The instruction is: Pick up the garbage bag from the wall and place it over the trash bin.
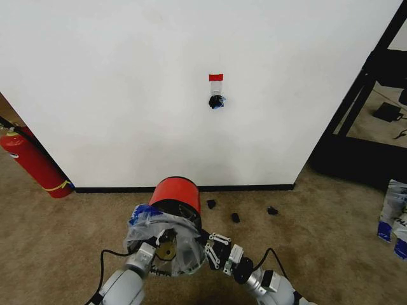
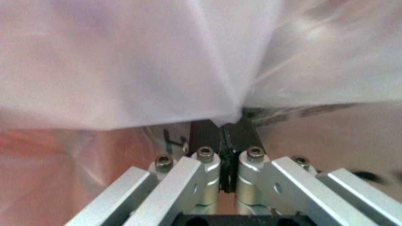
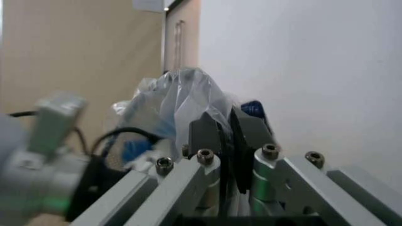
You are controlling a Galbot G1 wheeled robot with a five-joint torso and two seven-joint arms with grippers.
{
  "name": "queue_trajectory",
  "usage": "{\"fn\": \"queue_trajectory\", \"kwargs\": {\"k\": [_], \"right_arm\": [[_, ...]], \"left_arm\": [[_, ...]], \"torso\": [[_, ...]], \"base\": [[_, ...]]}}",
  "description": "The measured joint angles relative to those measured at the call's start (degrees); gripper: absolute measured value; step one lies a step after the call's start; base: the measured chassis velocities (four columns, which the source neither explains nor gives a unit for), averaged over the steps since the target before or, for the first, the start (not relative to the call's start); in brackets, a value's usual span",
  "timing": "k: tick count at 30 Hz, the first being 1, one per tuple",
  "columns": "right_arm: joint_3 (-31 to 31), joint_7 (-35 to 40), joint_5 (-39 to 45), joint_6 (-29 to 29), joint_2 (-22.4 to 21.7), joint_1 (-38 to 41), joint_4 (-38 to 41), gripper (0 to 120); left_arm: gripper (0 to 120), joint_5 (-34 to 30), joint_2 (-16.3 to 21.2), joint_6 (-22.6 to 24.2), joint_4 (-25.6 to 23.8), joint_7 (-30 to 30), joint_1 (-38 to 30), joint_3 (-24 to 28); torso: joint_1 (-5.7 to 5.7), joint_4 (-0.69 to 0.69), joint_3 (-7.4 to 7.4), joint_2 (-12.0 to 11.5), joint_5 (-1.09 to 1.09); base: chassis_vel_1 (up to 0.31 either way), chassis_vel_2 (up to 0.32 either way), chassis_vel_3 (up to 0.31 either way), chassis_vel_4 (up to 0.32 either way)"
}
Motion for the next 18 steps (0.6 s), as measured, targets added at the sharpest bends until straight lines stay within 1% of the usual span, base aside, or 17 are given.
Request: {"fn": "queue_trajectory", "kwargs": {"k": [2, 4, 5, 6, 9, 13, 18], "right_arm": [[0.17, 1.81, 0.27, -0.15, 0.16, 0.59, -0.69, 1], [0.64, 3.19, 0.85, -0.15, 0.89, 0.84, -1.48, 1], [0.78, 3.73, 1.09, -0.13, 1.23, 0.82, -1.74, 1], [0.78, 3.73, 1.09, -0.13, 1.23, 0.82, -1.74, 1], [0.9, 4.32, 1.01, 0.23, 2.09, 0.75, -2.61, 1], [0.89, 4.26, -0.35, 0.68, 2.77, 0.71, -3.6, 1], [0.66, 3.09, -1.03, 1.12, 3.19, 0.65, -5.58, 1]], "left_arm": [[0, 0.06, 0.43, -0.91, -1.05, 1.08, 0.79, 0.64], [0, 0.72, 0.86, -3.09, -1.85, 3.72, 1.61, 1.72], [0, 0.93, 0.97, -4.18, -1.9, 5.04, 1.77, 2.16], [0, 0.93, 0.97, -4.18, -1.9, 5.04, 1.77, 2.16], [0, 1.4, 0.8, -7.43, -1.35, 8.05, 1.54, 3.06], [0, 1.19, -0.7, -9.45, -0.92, 8.78, 0.0, 3.16], [0, -0.25, -1.43, -9.53, -0.89, 8.67, -1.5, 2.49]], "torso": [[0.0, -0.02, 0.0, 0.0, -0.01], [0.0, -0.01, 0.0, 0.0, -0.01], [0.0, -0.01, 0.0, 0.0, 0.0], [0.0, -0.01, 0.0, 0.0, 0.0], [0.0, -0.02, 0.0, 0.0, -0.01], [0.0, -0.01, 0.0, 0.0, -0.01], [0.0, -0.02, 0.0, 0.0, -0.01]], "base": [[0.0, 0.0, 0.0, 0.0], [0.0, 0.0, 0.0, 0.0], [0.0, 0.0, 0.0, 0.0], [0.0, 0.0, 0.0, 0.0], [0.0, 0.0, 0.0, 0.0], [0.0, 0.0, 0.0, 0.0], [0.0, 0.0, 0.0, 0.0]]}}
